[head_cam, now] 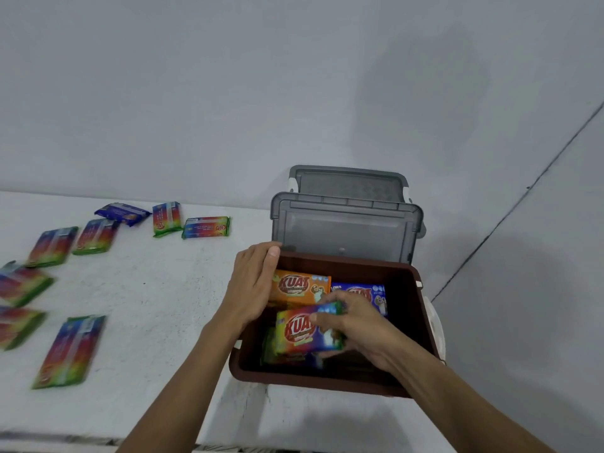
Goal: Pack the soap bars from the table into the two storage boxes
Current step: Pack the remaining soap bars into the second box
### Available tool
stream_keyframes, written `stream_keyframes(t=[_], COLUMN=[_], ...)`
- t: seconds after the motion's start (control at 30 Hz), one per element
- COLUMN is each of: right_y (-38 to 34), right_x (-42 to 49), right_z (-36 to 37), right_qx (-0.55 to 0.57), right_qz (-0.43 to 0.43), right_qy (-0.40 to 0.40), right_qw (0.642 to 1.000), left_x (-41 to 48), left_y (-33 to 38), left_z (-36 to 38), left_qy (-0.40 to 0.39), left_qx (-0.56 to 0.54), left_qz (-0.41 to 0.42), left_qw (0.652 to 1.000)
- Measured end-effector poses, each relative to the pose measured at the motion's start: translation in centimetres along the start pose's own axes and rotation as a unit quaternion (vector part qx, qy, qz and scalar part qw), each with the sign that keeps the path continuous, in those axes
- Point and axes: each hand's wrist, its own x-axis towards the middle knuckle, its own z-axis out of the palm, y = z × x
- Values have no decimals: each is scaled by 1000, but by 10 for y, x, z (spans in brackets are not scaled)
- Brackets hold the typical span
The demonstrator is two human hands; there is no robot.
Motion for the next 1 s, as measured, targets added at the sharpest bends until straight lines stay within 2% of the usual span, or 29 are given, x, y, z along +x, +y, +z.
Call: stream_keyframes(t=[0.2,0.27,0.37,0.47,0.67,0.87,1.0], right_y=[18,23,36,45,45,28,-6], right_x=[19,24,33,38,40,25,7], right_z=[17,15,13,16,19,14,18], right_qx=[-173,-293,-447,-464,-465,-514,-530], right_qz=[-34,-58,-84,-89,-80,-68,-137], right_qy=[17,56,127,152,140,118,173], right_qw=[984,953,881,868,871,847,818], left_x=[-1,0,0,0,0,-1,-6], left_y=[-2,-5,-8,-9,-11,-10,-21], left_z=[1,1,1,1,2,-9,-29], left_qy=[-1,-8,-14,-13,-21,-51,-42], left_qx=[-1,6,14,12,2,-67,-120], left_qz=[1,14,24,23,9,-9,-34], left_qw=[1000,1000,1000,1000,1000,996,991])
